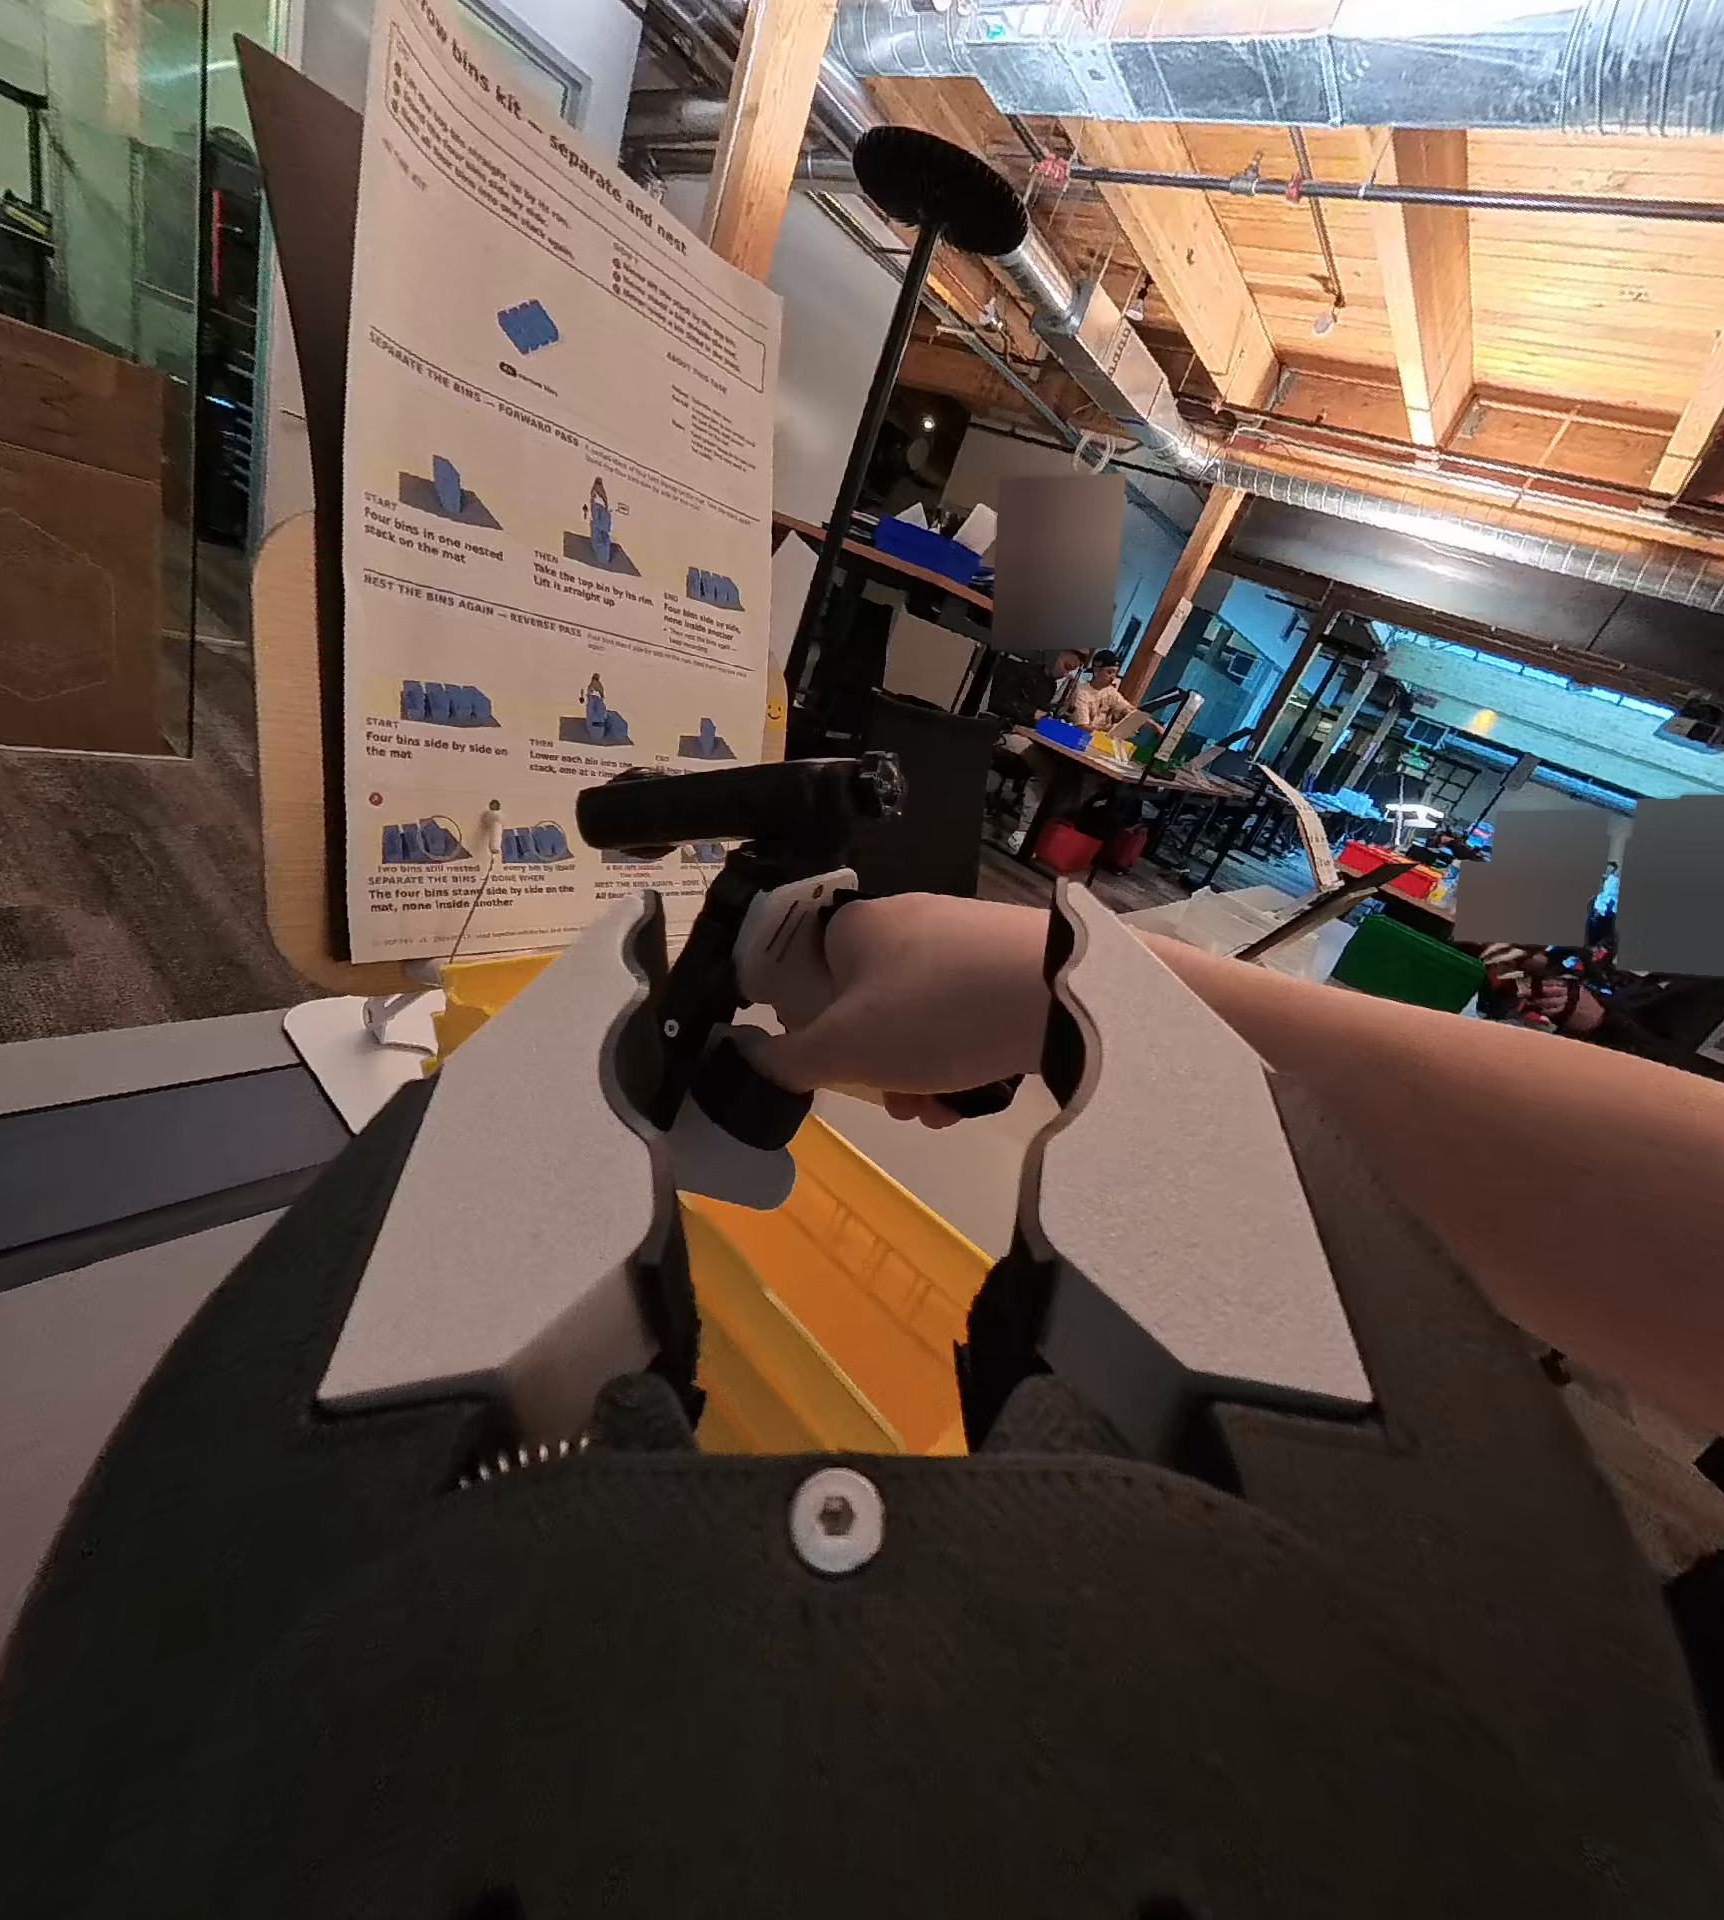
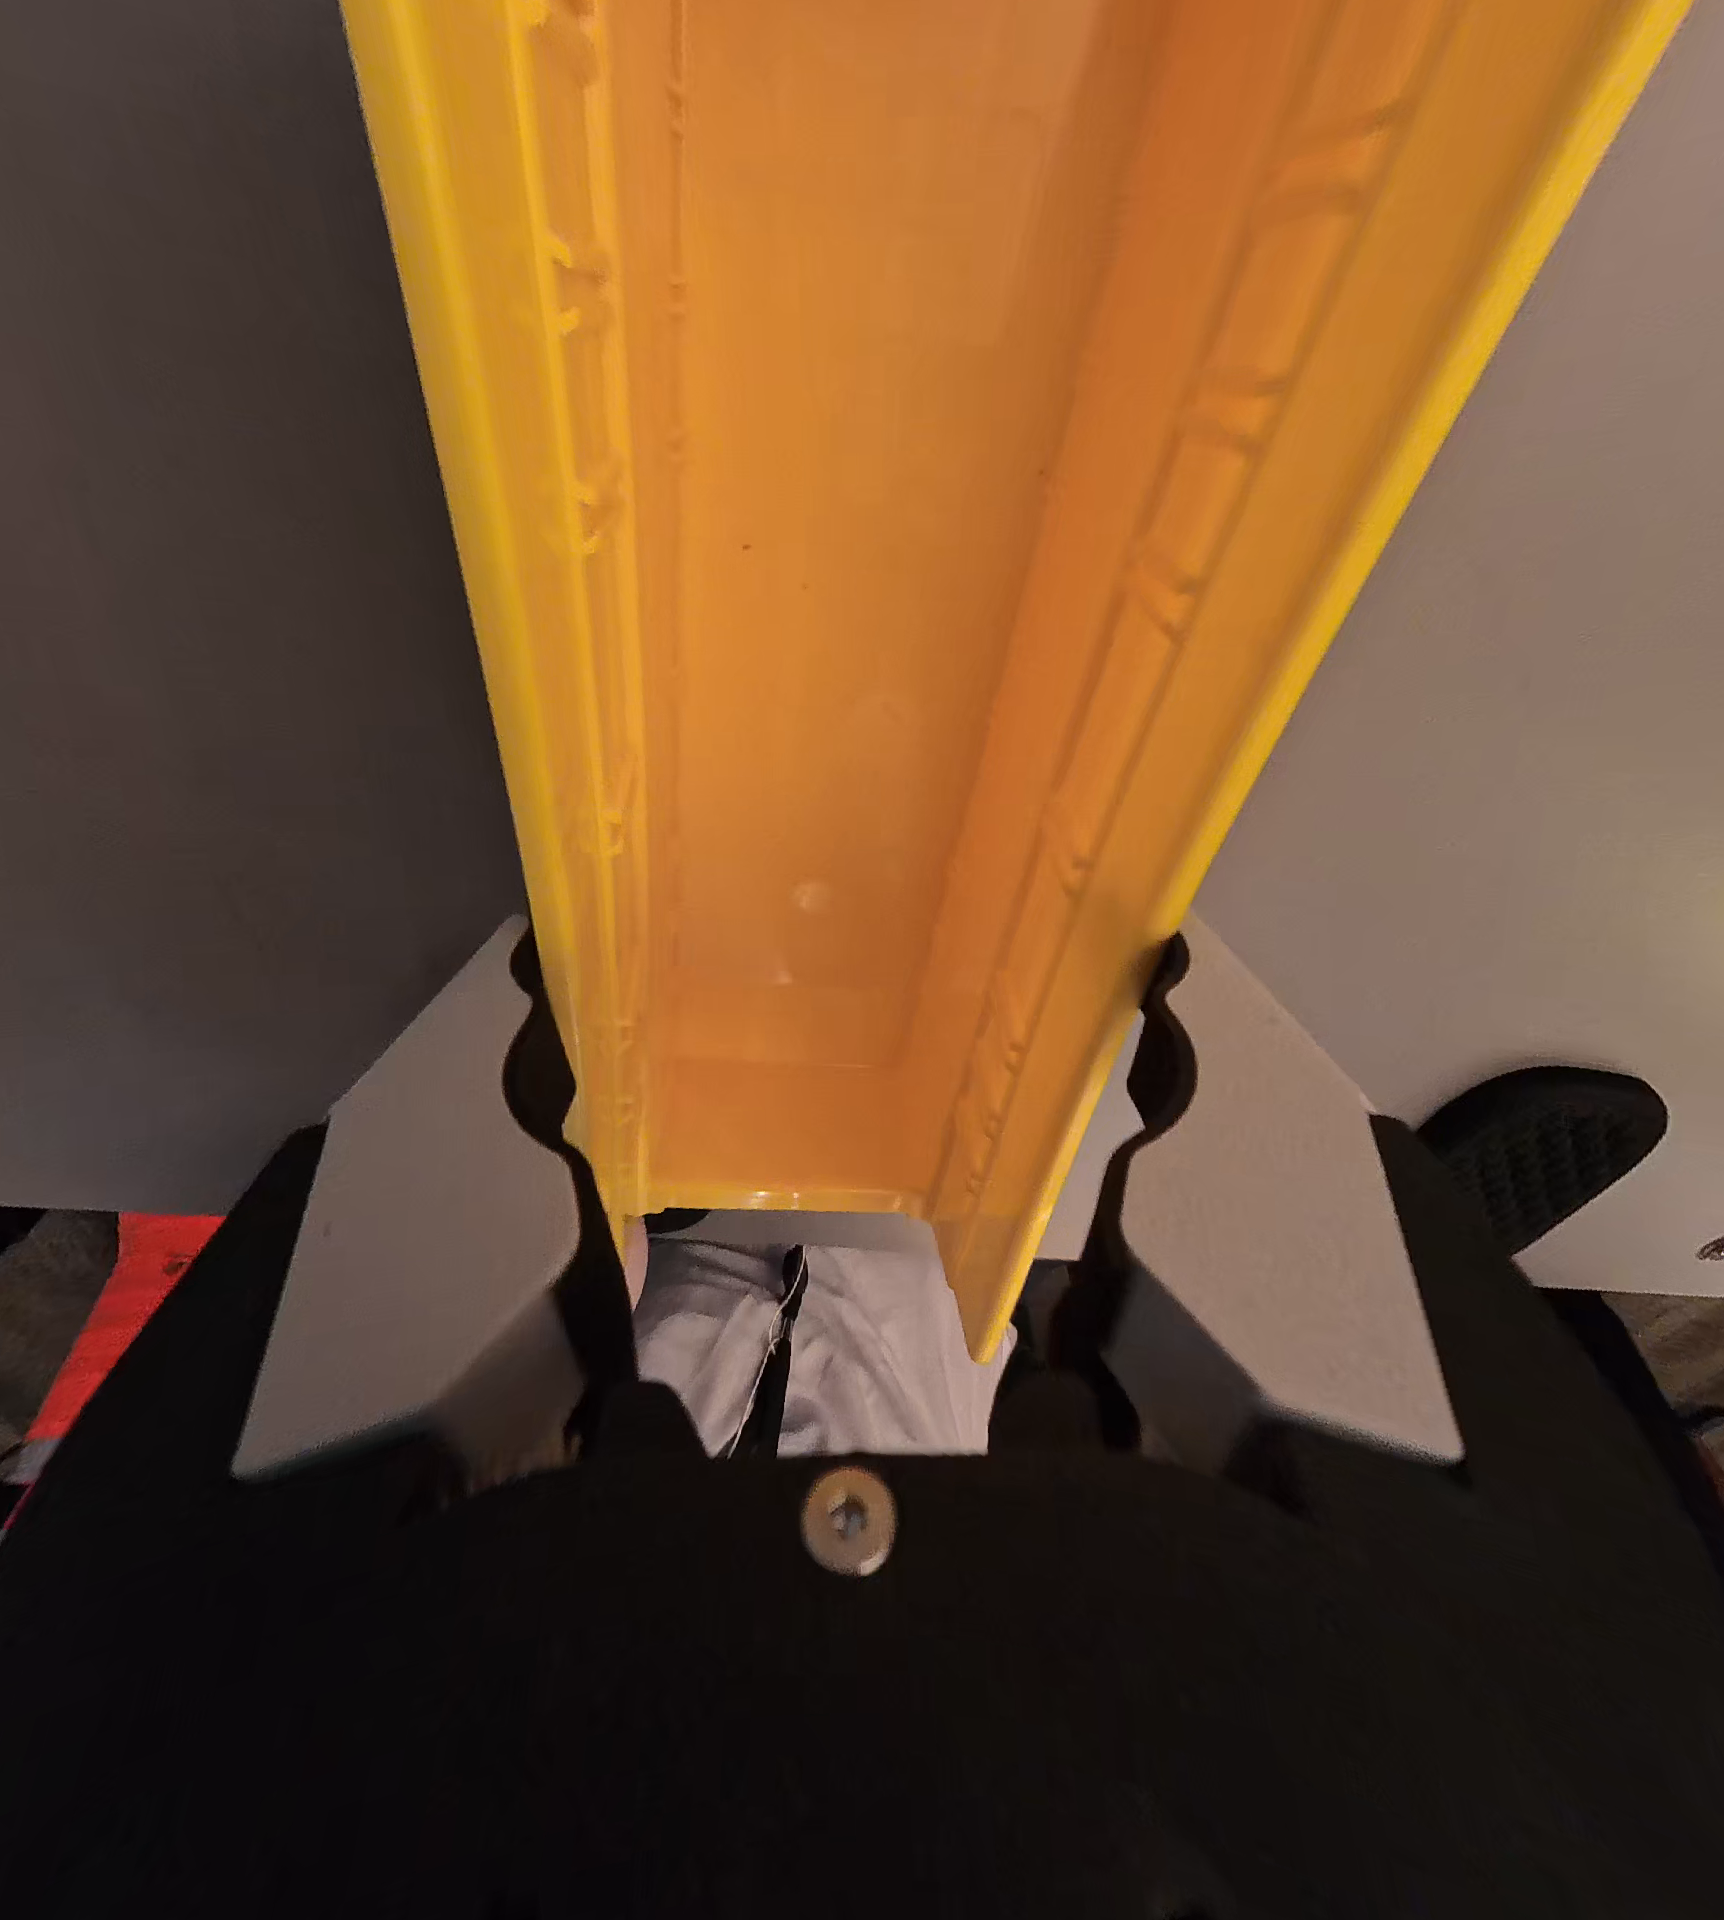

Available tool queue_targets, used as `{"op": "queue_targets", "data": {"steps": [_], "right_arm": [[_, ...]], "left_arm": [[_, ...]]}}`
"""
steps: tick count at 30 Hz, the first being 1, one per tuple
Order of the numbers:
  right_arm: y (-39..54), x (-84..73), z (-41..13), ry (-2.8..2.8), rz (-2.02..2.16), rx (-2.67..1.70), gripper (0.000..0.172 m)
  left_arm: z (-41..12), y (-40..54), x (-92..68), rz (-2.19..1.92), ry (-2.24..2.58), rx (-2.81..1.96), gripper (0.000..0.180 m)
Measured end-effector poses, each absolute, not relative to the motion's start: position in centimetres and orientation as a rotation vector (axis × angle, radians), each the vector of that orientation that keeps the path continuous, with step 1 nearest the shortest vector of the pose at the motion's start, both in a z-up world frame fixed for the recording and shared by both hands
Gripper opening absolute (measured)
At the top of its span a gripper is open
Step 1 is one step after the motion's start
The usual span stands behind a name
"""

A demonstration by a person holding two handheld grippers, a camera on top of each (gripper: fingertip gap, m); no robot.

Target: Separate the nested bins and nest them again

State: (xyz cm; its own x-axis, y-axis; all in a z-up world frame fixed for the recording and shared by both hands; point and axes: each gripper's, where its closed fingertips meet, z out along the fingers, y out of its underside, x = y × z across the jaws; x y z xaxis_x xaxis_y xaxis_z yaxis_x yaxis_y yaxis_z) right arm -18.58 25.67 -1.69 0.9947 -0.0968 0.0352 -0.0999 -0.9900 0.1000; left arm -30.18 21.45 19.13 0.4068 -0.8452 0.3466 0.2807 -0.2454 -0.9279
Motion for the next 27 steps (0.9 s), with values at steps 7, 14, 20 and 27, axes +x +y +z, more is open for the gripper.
{"op": "queue_targets", "data": {"steps": [7, 14, 20, 27], "right_arm": [[25.4, -18.7, -1.4, -0.137, 0.035, 3.009, 0.111], [25.0, -18.4, -0.8, -0.142, 0.012, 2.986, 0.111], [24.5, -18.3, 0.3, -0.111, 0.036, 2.956, 0.111], [24.2, -18.0, 0.9, -0.105, 0.02, 2.942, 0.114]], "left_arm": [[18.8, 21.6, -29.9, -1.141, 0.546, -1.465, 0.072], [18.8, 21.5, -29.3, -1.129, 0.561, -1.472, 0.072], [18.6, 21.5, -28.9, -1.112, 0.567, -1.485, 0.072], [18.5, 21.6, -28.7, -1.095, 0.569, -1.494, 0.072]]}}
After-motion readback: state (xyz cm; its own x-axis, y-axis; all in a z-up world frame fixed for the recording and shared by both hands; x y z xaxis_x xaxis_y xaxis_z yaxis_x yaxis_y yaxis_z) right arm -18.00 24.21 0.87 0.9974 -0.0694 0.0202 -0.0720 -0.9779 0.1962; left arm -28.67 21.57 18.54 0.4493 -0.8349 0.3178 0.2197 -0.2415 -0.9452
